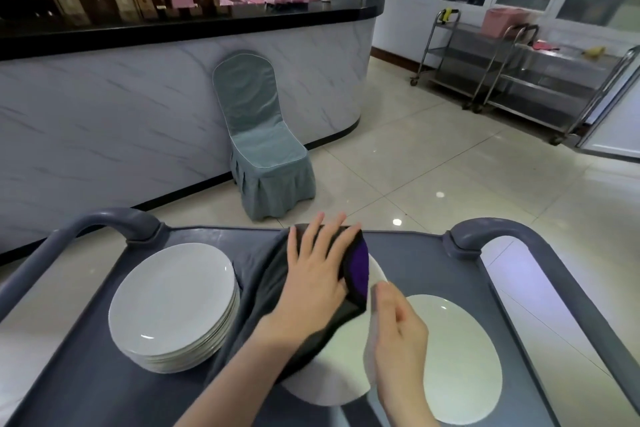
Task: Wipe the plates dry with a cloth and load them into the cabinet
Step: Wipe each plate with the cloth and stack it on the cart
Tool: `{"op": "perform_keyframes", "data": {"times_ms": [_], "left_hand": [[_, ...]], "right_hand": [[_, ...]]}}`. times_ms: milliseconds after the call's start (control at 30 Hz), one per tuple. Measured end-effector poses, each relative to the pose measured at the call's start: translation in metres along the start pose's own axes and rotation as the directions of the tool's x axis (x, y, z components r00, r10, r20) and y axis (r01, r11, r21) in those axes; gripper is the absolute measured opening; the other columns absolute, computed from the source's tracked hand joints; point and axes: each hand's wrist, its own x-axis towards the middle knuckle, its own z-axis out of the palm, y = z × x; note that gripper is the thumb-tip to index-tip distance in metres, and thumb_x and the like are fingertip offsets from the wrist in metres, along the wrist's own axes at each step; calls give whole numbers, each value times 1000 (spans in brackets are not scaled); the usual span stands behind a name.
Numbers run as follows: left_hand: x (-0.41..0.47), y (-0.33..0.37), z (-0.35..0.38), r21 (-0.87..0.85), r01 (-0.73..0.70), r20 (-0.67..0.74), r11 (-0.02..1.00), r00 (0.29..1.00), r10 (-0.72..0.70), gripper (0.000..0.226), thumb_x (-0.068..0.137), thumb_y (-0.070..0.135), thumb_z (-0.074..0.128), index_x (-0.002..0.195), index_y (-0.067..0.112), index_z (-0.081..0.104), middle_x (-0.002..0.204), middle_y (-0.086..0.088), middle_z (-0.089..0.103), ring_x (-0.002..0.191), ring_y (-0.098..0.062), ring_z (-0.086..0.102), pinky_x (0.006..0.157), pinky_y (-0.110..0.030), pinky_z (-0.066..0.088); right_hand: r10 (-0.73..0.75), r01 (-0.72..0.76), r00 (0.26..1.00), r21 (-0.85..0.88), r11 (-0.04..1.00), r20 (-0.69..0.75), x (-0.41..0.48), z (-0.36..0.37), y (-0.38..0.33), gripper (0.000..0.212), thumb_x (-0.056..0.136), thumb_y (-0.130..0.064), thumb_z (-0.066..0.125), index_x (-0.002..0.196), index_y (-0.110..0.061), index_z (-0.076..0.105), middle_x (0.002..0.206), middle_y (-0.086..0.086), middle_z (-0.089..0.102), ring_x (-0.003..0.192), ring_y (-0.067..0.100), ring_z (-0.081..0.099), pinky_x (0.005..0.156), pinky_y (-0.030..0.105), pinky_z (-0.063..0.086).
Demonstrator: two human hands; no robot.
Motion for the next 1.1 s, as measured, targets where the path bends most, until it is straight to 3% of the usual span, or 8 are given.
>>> {"op": "perform_keyframes", "data": {"times_ms": [167, 300, 467, 533, 700, 800, 933, 1100], "left_hand": [[4, -30, -22, -356, 54, -14, 933, 998, -63, 25, 91, 4, 55, 111, 18, 58, 98, 10, 60, 93, -11, 57, 82, -32, 45], [-19, -35, -22, -601, 295, 3, 742, 930, -367, 42, 90, -7, 47, 115, 23, 62, 94, 22, 70, 91, 13, 60, 74, -3, 42], [-34, -27, -22, -785, 416, 105, 458, 819, -565, 28, 97, 21, 45, 93, 37, 68, 90, 19, 74, 92, -1, 66, 69, -11, 49], [-28, -24, -30, -744, 450, 109, 493, 811, -576, 27, 92, 35, 42, 82, 42, 66, 83, 24, 71, 87, 1, 64, 71, -16, 46], [-3, -29, -42, -341, 234, 128, 910, 971, -202, 20, 91, 49, 58, 79, 36, 48, 75, 13, 64, 76, -8, 58, 72, -27, 46], [6, -31, -43, -265, 144, 220, 953, 972, -86, 26, 88, 46, 66, 75, 31, 49, 68, 11, 59, 69, -7, 53, 67, -26, 43], [-12, -38, -29, -583, 302, 60, 754, 942, -330, 21, 91, 27, 67, 73, 23, 59, 66, 7, 62, 61, 1, 52, 60, -11, 40], [-39, -35, 11, -647, 598, 126, 474, 696, -707, 30, 94, 31, 63, 78, 5, 62, 75, -4, 69, 75, -22, 59, 74, -29, 48]], "right_hand": [[-68, 107, 981, -210, 972, 183, 19, -16, -25, 26, 94, -18, 62, 86, -39, 75, 90, -32, 72, 88, -15, 63, 71, 1, 41], [-44, 67, 990, -171, 983, 135, 32, -32, -34, 26, 97, -20, 62, 83, -36, 77, 90, -27, 73, 82, -12, 64, 68, 5, 45], [41, -38, 999, -96, 995, 34, 29, -35, -27, 27, 98, -22, 58, 89, -40, 76, 91, -18, 75, 82, -4, 68, 67, 17, 49], [29, -18, 997, -145, 989, 72, 30, -35, -27, 27, 99, -23, 57, 93, -43, 74, 94, -18, 75, 86, -3, 69, 71, 23, 48], [-71, 155, 944, -242, 958, 323, 29, -23, -35, 35, 97, -11, 60, 84, -39, 75, 92, -23, 75, 88, -9, 66, 71, 5, 44], [-41, 158, 916, -266, 951, 399, 31, -20, -36, 34, 96, -6, 60, 85, -34, 77, 90, -18, 76, 86, -6, 67, 70, 7, 45], [-27, 69, 968, -160, 985, 250, 43, -33, -37, 32, 96, -12, 61, 82, -34, 79, 91, -17, 76, 85, -5, 68, 72, 9, 48], [47, -36, 997, -146, 989, 69, 48, -40, -29, 19, 99, -26, 58, 90, -28, 75, 86, -14, 74, 78, 6, 67, 73, 28, 50]]}}
